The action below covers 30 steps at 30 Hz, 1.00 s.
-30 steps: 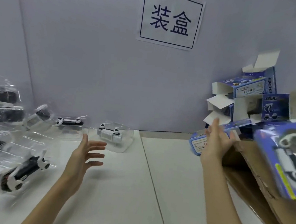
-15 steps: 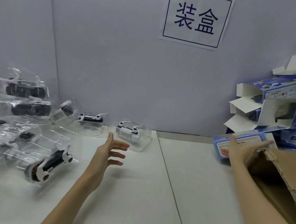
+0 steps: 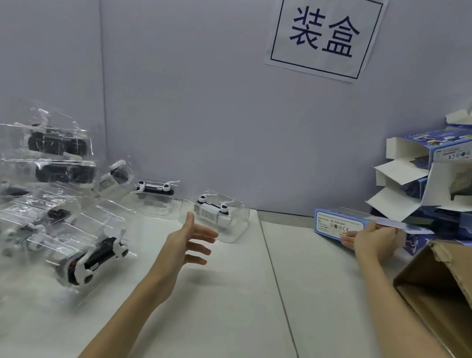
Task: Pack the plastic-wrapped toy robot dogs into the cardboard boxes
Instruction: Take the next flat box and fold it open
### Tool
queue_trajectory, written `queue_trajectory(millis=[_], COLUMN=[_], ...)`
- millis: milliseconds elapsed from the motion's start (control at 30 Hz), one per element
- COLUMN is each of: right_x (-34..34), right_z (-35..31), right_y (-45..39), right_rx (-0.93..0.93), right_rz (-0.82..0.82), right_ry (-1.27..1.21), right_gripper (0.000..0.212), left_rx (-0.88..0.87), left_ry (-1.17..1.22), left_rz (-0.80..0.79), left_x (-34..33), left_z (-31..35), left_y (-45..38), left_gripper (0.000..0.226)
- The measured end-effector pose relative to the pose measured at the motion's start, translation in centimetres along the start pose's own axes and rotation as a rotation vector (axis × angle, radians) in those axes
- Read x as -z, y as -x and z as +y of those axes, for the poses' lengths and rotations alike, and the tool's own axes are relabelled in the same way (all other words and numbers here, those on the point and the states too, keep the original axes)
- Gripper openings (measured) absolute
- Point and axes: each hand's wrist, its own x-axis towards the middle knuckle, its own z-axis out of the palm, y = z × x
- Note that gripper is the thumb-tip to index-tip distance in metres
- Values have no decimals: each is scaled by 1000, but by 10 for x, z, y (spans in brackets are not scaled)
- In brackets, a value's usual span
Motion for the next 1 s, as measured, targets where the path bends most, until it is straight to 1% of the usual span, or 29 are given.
queue_trajectory(millis=[100, 233, 300, 367, 400, 467, 500, 567, 633, 700, 733, 767, 800, 833, 867, 900, 933, 967, 1000], right_x=[-7, -10, -8, -3, 0, 3, 4, 5, 5, 4, 3, 3, 2, 2, 3, 3, 5, 7, 8], right_z=[4, 0, -4, -9, -12, -21, -26, -38, -47, -51, -51, -51, -50, -50, -49, -50, -50, -50, -50], right_y=[17, 40, 54, 69, 78, 97, 109, 137, 169, 201, 215, 229, 242, 252, 258, 262, 262, 258, 252], right_rx=[76, 183, 268, 385, 443, 570, 643, 781, 896, 1007, 1045, 1064, 1070, 1072, 1077, 1084, 1088, 1098, 1114], right_rz=[20, 12, 6, -15, -32, -63, -82, -134, -182, -211, -237, -286, -356, -437, -516, -597, -678, -727, -710], right_ry=[-45, -99, -116, -124, -121, -95, -70, -16, 17, 5, -17, -49, -88, -132, -179, -227, -263, -286, -304], right_gripper=[13, 11, 12, 14, 16, 17, 17, 17, 16, 16, 16, 15, 14, 14, 16, 19, 24, 32, 39], left_rx=[-7, -3, 4, -24, -77, -248, -345, -522, -620, -647, -660, -665, -668, -682, -709, -724, -714, -659, -583], left_ry=[10, 0, -4, -42, -104, -333, -480, -677, -744, -736, -712, -672, -610, -539, -497, -498, -501, -456, -353], left_rz=[-1, -10, -10, 0, 13, 38, 30, -21, -65, -61, -37, -4, 40, 82, 113, 143, 157, 132, 72], left_x=[1, 1, 0, -3, -5, -10, -14, -26, -41, -54, -60, -68, -74, -79, -81, -81, -79, -74, -67], left_z=[0, 0, -1, -2, -4, -12, -16, -25, -28, -30, -29, -26, -22, -17, -13, -9, -6, -5, -4], left_y=[0, 1, 1, 2, 3, 4, 6, 8, 14, 17, 19, 22, 24, 26, 27, 29, 29, 28, 26], left_gripper=[69, 69, 67, 54, 40, 8, 18, 52, 85, 111, 115, 111, 99, 82, 63, 49, 46, 55, 77])
